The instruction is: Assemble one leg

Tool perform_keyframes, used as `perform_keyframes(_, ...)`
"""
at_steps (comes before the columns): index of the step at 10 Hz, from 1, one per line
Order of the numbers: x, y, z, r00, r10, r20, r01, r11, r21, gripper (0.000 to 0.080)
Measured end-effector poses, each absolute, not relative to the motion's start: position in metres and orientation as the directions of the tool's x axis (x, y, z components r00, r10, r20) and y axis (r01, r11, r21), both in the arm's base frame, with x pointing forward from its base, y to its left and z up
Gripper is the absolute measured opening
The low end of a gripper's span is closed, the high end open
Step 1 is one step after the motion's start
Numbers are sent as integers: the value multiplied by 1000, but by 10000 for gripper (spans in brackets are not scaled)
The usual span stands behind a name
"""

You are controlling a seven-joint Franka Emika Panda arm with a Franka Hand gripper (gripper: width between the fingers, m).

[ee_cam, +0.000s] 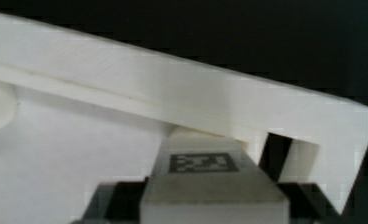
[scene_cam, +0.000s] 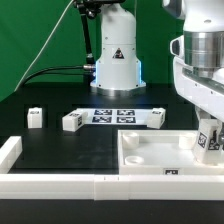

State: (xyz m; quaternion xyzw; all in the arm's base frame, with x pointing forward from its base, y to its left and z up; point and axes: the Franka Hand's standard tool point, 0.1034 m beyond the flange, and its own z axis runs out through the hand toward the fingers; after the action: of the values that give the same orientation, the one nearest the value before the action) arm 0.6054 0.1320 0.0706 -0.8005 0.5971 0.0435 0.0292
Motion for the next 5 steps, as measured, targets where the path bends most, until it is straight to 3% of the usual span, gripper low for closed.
perform_keyframes(1, 605, 132, 71, 340, -935, -105, -940, -342, -1, 366)
perform_keyframes(2, 605, 132, 71, 389, -915, -104, -921, -390, -6, 548)
perform_keyframes(3, 605, 131, 71, 553, -828, -97, -833, -554, -19, 548)
perform_keyframes(4, 605, 131, 71, 667, -740, -92, -744, -667, -31, 629)
perform_keyframes(5, 604, 131, 70, 729, -679, -89, -684, -729, -37, 643)
